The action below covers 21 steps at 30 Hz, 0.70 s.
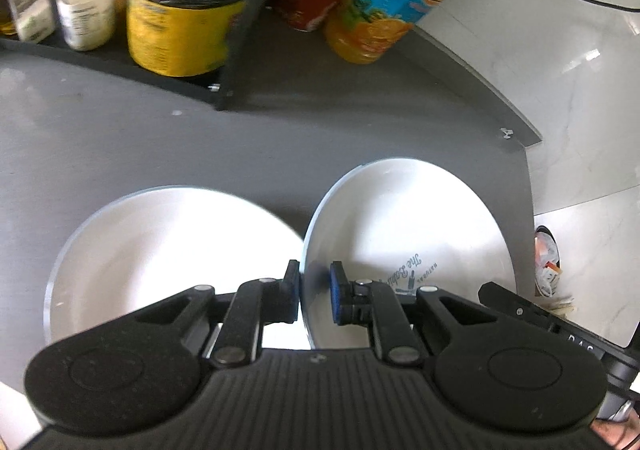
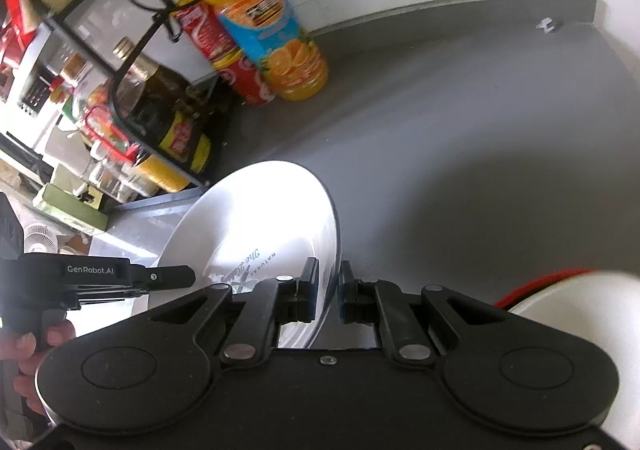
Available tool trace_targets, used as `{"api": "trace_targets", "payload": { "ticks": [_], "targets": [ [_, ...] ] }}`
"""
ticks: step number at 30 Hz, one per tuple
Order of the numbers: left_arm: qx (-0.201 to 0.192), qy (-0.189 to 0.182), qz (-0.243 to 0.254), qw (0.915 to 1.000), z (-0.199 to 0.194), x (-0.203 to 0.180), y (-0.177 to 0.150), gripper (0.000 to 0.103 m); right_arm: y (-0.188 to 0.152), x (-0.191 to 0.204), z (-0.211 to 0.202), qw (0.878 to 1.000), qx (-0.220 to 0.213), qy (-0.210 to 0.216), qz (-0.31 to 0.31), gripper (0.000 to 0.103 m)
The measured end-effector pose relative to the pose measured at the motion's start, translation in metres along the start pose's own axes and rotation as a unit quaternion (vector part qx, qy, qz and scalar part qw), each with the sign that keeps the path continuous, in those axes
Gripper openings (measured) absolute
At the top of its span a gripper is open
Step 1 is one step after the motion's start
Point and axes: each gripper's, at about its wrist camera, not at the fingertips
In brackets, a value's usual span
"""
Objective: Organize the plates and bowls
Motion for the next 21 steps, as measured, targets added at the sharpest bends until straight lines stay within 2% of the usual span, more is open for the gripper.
{"api": "trace_targets", "payload": {
  "ticks": [9, 21],
  "targets": [
    [0.000, 0.003, 0.001, 1.0000, -0.017, 0.041, -0.007, 0.012, -0.022, 0.029, 0.009, 1.000, -0.003, 0.006, -0.003, 0.010],
    [0.013, 0.005, -0.004, 0.9999, -0.019, 0.087, -0.021, 0.012, -0.052, 0.055, 0.029, 1.000, 0.005, 0.002, 0.002, 0.010]
  ]
}}
Point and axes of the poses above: each gripper's, at about its wrist camera, not at the fingertips, and z roughly the way its jaws point, x to its left, y to its top, and after that the axes turned 5 degrees about y, right-handed
